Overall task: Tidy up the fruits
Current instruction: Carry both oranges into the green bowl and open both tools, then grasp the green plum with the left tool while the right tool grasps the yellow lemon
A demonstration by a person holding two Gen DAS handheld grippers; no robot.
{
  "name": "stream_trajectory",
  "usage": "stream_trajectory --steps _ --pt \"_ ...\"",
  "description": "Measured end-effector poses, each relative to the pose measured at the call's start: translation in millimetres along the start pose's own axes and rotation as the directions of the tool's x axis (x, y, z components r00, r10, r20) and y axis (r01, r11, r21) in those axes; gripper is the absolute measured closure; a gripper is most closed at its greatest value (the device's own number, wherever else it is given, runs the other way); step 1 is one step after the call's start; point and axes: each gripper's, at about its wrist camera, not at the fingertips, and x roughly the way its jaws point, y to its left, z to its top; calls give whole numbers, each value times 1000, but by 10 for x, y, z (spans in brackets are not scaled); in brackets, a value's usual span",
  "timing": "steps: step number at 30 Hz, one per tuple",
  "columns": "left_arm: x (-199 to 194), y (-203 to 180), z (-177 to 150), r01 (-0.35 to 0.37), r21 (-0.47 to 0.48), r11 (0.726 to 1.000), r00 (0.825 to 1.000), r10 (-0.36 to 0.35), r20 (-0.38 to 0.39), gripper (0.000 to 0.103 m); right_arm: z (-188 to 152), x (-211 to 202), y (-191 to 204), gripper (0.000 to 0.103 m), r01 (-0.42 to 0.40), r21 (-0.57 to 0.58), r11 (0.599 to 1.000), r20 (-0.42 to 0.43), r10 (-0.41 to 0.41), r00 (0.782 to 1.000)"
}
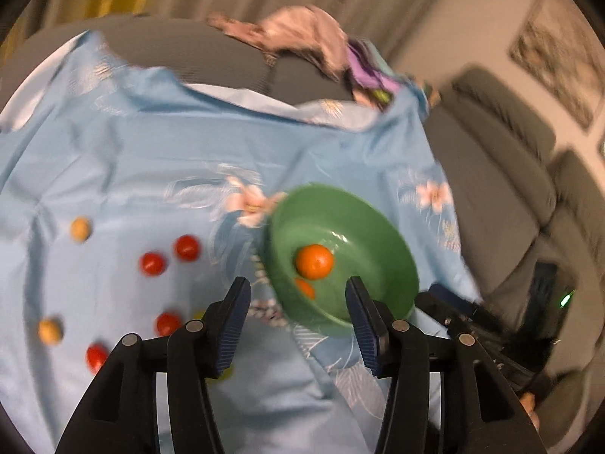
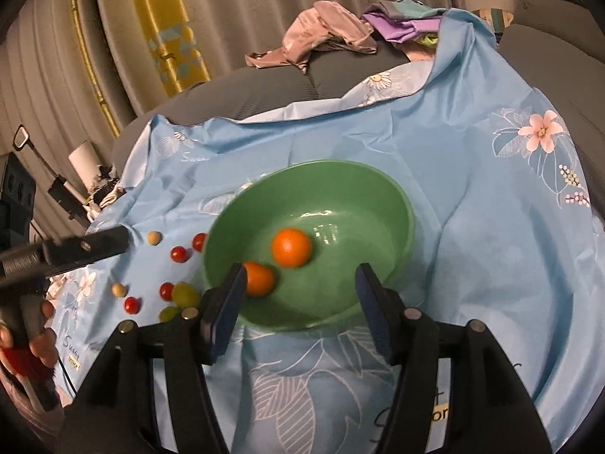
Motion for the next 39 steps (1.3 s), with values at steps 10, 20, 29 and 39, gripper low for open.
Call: stream_trajectory --steps 10,20,29,39 --pt "-708 670 -534 82 -226 971 977 -34 209 37 -206 -5 488 42 -114 -102 988 -68 107 992" --pt "-685 778 -840 -133 -142 981 988 143 63 1 -377 99 906 41 -200 -196 960 -153 172 973" --pt "-493 630 -915 -244 22 969 970 244 -5 1 -385 184 924 37 -227 -148 963 -193 197 961" --pt "-83 490 -853 -276 145 950 956 287 -60 1 -388 360 758 18 -287 -10 958 -232 277 933"
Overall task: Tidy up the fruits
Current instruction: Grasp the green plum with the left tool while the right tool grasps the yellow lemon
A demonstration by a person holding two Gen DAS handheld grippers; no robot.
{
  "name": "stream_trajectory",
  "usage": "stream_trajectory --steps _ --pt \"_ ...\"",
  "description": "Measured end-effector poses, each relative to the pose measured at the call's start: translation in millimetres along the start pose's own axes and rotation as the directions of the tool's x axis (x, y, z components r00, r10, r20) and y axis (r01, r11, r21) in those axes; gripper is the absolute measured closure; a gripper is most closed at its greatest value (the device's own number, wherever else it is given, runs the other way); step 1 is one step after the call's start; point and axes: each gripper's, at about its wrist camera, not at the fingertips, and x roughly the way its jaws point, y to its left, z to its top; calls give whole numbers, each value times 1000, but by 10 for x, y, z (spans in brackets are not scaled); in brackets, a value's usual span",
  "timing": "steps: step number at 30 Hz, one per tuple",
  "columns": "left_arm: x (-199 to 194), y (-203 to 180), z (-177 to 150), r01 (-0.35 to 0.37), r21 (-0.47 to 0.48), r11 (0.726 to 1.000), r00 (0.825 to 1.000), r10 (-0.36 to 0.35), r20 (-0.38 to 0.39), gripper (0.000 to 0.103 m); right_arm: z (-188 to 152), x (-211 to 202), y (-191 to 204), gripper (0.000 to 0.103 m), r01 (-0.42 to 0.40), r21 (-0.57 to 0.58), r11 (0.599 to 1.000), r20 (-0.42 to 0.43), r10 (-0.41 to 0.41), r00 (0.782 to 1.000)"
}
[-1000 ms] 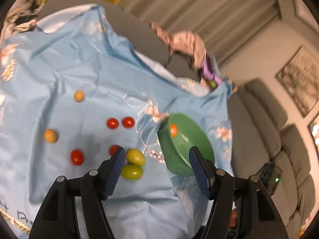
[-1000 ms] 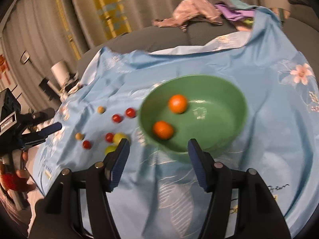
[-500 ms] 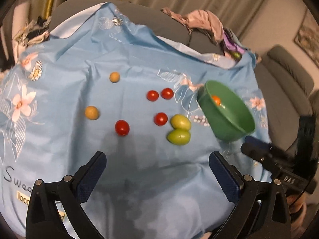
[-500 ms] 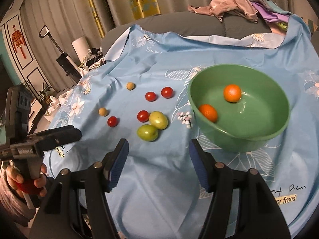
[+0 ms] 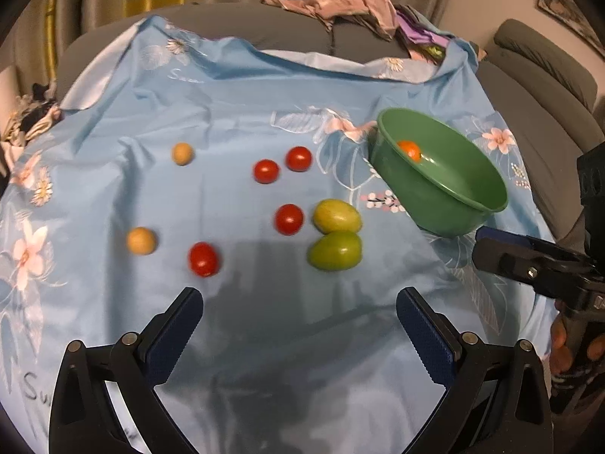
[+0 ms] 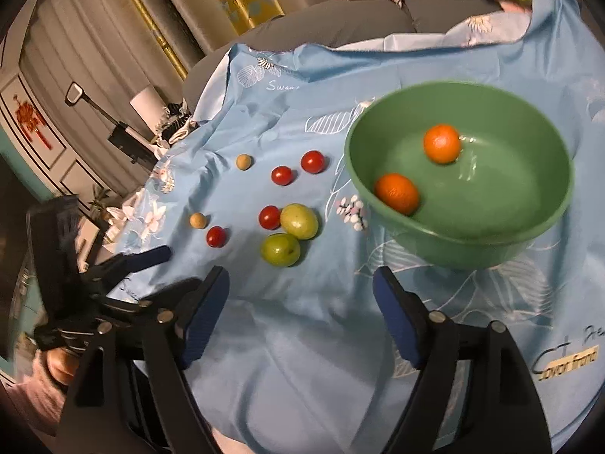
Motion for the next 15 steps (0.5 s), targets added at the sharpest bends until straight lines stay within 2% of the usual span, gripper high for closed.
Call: stream_trajectory --steps 4,12,15 --pt "179 -104 85 12 24 1000 1000 -12 -27 1 11 21 -37 14 -28 16 999 0 28 1000" --pt "509 -193 210 -35 40 999 997 37 -65 2 10 48 -155 10 -58 54 997 2 58 998" --pt "612 -203 213 -28 30 999 996 31 -86 14 5 65 -184 10 -55 55 997 4 55 998"
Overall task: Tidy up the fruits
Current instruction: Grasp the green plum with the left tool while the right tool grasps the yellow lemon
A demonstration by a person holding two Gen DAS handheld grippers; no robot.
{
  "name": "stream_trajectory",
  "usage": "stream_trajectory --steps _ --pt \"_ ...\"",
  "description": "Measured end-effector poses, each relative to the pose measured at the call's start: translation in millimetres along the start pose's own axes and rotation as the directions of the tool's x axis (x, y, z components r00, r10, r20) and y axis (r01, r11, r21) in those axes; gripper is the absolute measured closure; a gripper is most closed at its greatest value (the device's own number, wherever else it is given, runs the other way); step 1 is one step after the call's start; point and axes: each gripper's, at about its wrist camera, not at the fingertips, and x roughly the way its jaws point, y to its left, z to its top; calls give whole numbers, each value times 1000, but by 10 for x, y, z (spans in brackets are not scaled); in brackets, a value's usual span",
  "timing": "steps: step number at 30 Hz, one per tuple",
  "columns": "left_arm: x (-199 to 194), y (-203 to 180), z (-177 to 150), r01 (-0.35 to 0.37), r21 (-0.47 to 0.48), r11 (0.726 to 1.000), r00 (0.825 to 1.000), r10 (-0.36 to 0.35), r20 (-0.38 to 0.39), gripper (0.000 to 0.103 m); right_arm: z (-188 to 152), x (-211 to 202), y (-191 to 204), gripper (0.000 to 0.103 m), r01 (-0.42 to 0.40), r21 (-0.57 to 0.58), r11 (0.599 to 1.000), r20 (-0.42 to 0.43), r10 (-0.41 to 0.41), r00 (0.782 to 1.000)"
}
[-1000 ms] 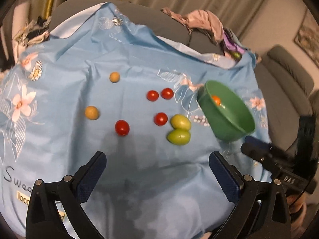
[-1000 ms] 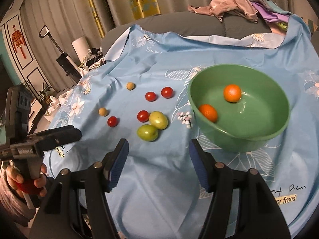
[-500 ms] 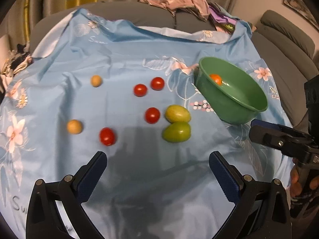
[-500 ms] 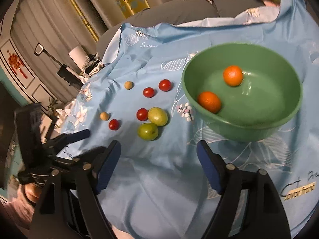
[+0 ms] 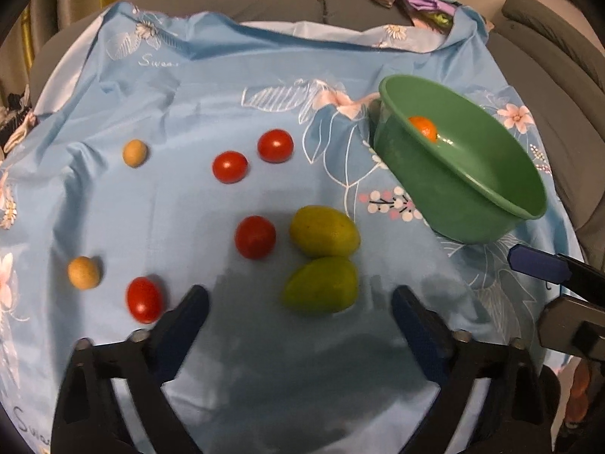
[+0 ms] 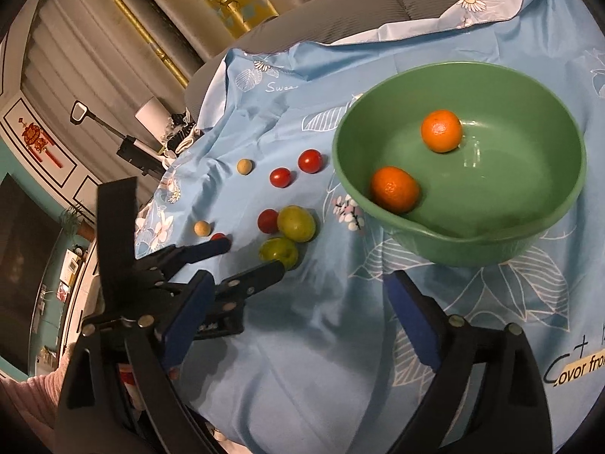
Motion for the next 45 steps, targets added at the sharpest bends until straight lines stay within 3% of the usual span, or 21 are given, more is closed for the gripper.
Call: stream_trajectory --steps 7,11,16,20,28,30,35,37,39,42,45 --pt "124 51 17 13 -45 999 1000 -14 -23 37 -4 76 -63 10 -5 -2 1000 -17 5 1000" --pt "131 66 -2 27 -47 999 1000 -28 -11 57 -12 114 -14 10 -5 -27 1000 -25 4 1000" --pt "-37 313 -57 67 -112 991 998 -65 22 59 4 147 48 10 -2 -57 998 -27 0 1000" --pt "-245 573 -112 68 -162 985 996 -59 63 71 28 251 167 11 5 -110 994 -42 -10 999" --pt "-622 814 -171 40 -151 988 988 -17 155 71 198 695 540 24 53 -321 946 -79 -83 993" --pt "-581 790 -190 61 -125 990 990 -44 135 71 253 863 592 32 96 -369 924 -95 -140 986" --pt "-460 698 -177 48 -69 996 993 -40 108 71 307 1124 688 35 134 -474 870 -123 -216 969" --pt "-435 702 -157 62 -67 996 993 -55 108 71 320 1221 688 41 158 -509 846 -136 -260 956" --pt "-398 714 -147 71 -64 995 993 -64 98 71 339 1305 659 52 167 -529 832 -159 -291 943" --pt "-342 688 -132 70 -42 997 994 -66 84 71 359 1418 586 62 183 -530 828 -185 -323 928" --pt "-264 650 -91 78 -16 997 995 -77 67 71 364 1424 569 67 186 -516 836 -179 -318 931"
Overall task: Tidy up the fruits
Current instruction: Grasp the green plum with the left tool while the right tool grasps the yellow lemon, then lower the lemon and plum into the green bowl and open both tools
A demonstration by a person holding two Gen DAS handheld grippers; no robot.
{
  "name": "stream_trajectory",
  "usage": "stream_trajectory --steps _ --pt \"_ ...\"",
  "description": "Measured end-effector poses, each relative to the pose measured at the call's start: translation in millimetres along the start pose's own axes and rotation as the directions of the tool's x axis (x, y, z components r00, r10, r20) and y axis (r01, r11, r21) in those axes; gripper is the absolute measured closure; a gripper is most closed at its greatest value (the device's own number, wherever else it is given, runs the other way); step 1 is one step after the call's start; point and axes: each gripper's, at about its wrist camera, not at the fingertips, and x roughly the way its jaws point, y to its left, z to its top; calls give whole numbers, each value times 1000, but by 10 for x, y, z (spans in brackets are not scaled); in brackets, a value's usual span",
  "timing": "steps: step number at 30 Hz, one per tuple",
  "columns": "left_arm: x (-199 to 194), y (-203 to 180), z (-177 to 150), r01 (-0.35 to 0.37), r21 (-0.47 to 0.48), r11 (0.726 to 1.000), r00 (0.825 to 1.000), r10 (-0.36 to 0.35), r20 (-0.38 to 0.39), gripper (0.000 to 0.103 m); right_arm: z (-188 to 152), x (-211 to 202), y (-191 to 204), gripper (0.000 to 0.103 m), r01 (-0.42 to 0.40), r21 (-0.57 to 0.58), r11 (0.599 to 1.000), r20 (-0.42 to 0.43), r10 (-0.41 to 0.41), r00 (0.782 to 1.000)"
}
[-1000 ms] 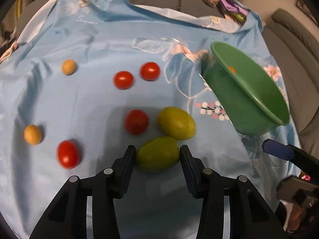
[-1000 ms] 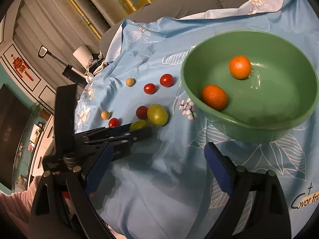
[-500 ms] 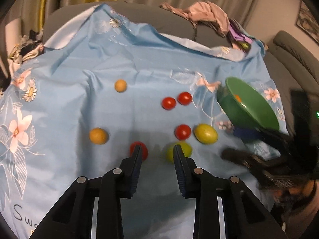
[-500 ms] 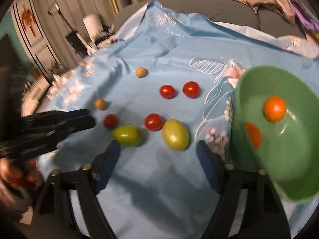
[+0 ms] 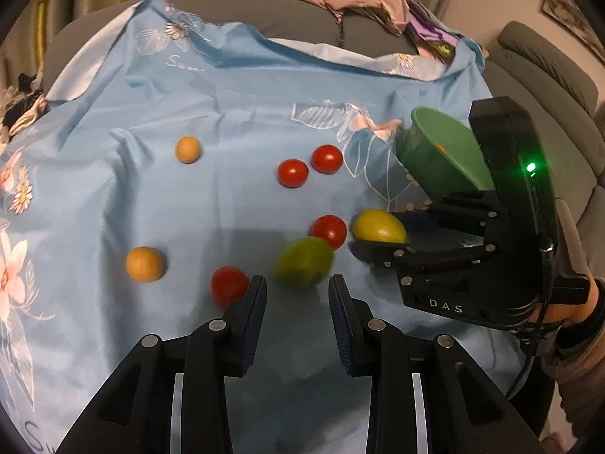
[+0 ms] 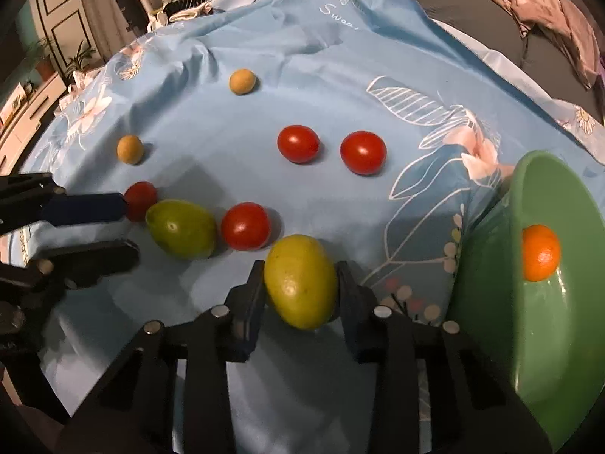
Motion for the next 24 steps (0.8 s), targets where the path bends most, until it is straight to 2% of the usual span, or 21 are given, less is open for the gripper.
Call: stream_trajectory --steps 6,9,10,17,24 --pt "163 -21 137 -21 48 999 1000 22 -16 67 -112 -170 -37 67 -54 58 997 46 51 998" --pt "281 10 221 -63 54 997 997 65 -36 61 -181 -246 -50 67 -80 81 994 71 75 995" --pt "311 29 255 -78 53 996 996 80 -38 55 -206 -259 -40 67 -88 86 992 78 82 994" --pt "460 200 550 -129 30 991 991 130 -43 47 -204 -335 -64 67 -140 114 984 125 126 984" --pt "718 341 780 -159 41 986 982 163 -97 47 -162 -277 -104 67 -181 137 974 131 163 978"
